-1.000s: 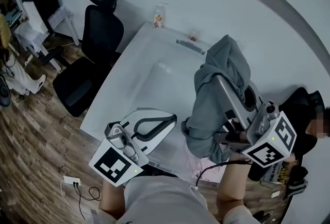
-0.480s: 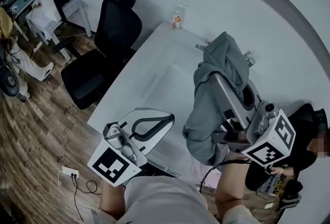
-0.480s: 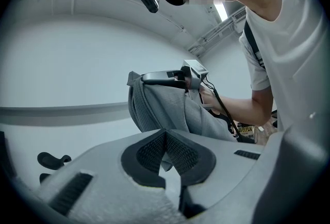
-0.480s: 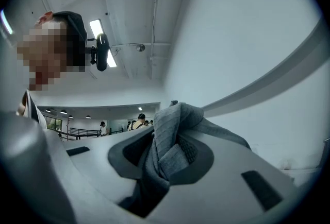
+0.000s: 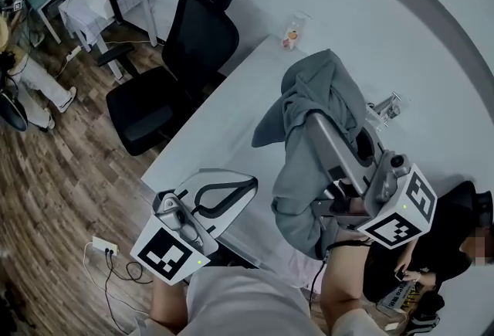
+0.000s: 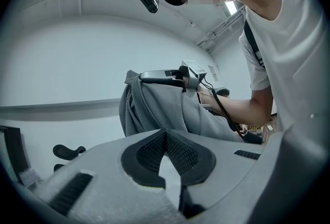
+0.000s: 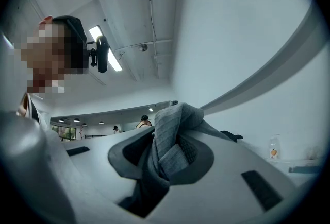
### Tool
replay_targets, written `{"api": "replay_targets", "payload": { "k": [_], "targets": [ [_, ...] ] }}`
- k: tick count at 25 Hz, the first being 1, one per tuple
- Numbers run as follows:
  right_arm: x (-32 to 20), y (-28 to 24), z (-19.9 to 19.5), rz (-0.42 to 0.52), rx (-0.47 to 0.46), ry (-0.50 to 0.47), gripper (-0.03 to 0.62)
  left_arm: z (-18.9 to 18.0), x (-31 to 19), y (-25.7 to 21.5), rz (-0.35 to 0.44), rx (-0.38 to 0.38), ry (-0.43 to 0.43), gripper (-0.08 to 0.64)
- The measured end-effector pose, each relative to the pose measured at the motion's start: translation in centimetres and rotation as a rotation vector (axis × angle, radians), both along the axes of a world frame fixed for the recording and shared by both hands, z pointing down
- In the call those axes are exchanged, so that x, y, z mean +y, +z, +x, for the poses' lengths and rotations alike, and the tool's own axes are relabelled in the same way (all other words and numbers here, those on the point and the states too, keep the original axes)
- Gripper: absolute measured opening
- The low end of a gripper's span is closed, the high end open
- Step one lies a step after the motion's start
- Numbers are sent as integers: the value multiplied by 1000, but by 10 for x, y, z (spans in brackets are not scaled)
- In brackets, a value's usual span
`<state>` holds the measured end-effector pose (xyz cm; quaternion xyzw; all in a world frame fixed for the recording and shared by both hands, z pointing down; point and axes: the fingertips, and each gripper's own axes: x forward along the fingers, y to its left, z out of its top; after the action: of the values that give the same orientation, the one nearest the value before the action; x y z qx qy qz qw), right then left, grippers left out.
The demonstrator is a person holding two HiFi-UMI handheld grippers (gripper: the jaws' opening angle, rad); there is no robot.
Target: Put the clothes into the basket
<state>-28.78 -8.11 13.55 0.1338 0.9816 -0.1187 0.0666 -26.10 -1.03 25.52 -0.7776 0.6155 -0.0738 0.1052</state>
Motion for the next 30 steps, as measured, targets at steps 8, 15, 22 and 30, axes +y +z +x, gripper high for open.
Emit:
{"api": "replay_targets", "payload": {
  "k": [8,15,22,30],
  "targets": [
    [4,25,-21,-47,22,-64,72,-16,8,17,-32,28,-60,5],
    [4,87,-21,-109,118,-53,74,-16,14,40,-62,58,-76,5],
    [5,148,-19,-166,234,-51,77,-16,16,60,-87,89,-77,5],
    [21,218,-18,-136,397,-49,78,-16,25,93,-144,145,-76,5]
  ]
}}
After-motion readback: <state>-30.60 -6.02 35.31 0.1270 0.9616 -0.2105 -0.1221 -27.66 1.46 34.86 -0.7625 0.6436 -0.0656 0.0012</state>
